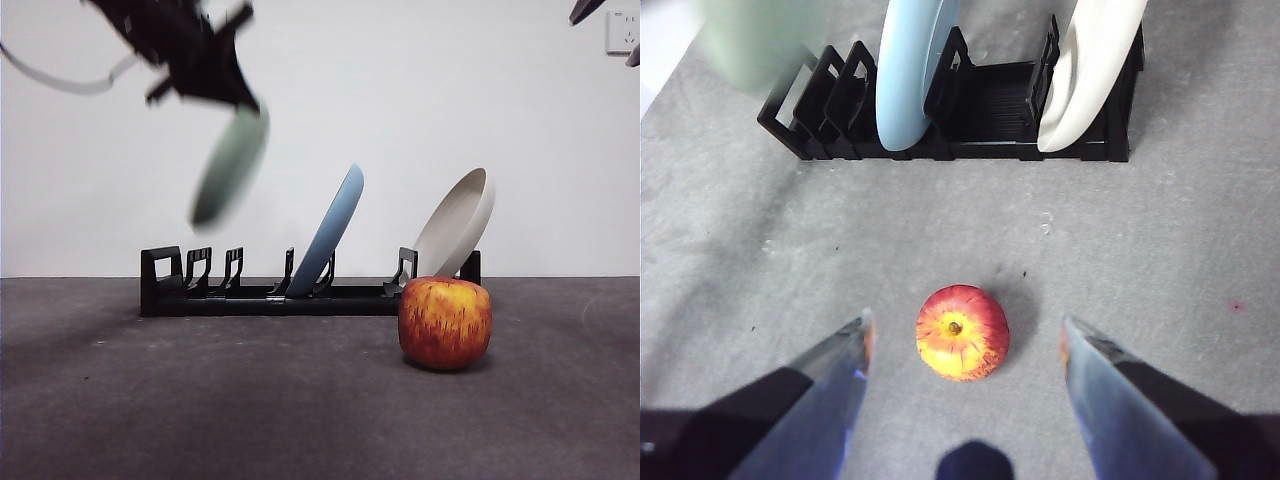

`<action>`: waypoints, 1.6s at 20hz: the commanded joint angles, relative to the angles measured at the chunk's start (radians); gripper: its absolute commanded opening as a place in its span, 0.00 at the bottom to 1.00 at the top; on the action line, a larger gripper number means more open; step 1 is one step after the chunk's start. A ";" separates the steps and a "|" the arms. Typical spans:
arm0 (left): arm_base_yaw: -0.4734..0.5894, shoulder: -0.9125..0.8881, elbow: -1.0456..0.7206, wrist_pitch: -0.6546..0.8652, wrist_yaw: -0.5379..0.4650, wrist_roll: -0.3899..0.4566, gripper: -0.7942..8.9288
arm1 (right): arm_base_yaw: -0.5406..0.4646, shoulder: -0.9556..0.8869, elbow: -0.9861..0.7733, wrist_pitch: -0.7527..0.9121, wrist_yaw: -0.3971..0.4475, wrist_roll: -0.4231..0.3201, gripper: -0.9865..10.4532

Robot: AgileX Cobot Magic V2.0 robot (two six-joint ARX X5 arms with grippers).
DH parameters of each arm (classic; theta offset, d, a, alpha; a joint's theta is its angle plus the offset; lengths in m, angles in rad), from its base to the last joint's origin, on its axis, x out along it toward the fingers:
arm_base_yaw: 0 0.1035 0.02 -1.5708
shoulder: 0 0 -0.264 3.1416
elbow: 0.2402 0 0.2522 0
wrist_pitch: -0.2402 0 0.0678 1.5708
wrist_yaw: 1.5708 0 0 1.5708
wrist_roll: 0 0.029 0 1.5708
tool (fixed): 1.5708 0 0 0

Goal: Take the green plate from the plate rack,put the plate on the table,take the apple from the table,put the apple in the plate

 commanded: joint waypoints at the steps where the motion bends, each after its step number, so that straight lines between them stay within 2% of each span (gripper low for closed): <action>1: -0.009 -0.113 0.003 -0.002 0.008 0.018 0.07 | 0.001 0.000 0.003 0.006 0.003 0.006 0.36; 4: -0.028 -0.258 0.003 -0.116 0.058 0.036 0.07 | 0.001 0.000 0.003 0.006 0.003 0.006 0.36; 7: -0.079 -0.394 0.003 -0.341 0.063 0.171 0.07 | 0.000 0.000 0.003 0.006 0.003 0.005 0.36; 8: -0.105 -0.428 0.003 -0.412 0.034 0.216 0.07 | 0.000 0.000 0.003 0.006 0.003 0.005 0.36; 10: -0.168 -0.476 0.003 -0.525 -0.092 0.286 0.07 | 0.000 0.000 0.003 0.007 0.003 0.005 0.36; 12: -0.241 -0.495 0.003 -0.599 -0.193 0.306 0.07 | 0.000 0.000 0.003 0.007 0.003 0.006 0.36; 15: -0.349 -0.495 -0.007 -0.697 -0.255 0.306 0.07 | 0.000 0.000 0.003 0.007 0.003 0.006 0.36; 19: -0.538 -0.495 -0.129 -0.683 -0.400 0.298 0.07 | 0.000 0.000 0.003 0.011 0.003 0.005 0.36; 21: -0.596 -0.495 -0.233 -0.628 -0.500 0.268 0.07 | 0.000 0.000 0.003 0.011 0.003 0.006 0.36; 22: -0.615 -0.494 -0.299 -0.584 -0.512 0.260 0.07 | 0.000 0.000 0.003 0.012 0.003 0.006 0.36; 27: -0.639 -0.425 -0.551 -0.341 -0.531 0.241 0.07 | 0.001 0.000 0.003 0.012 0.003 0.006 0.36; 32: -0.639 -0.238 -0.589 -0.281 -0.574 0.254 0.07 | 0.000 0.000 0.003 0.012 0.003 0.006 0.36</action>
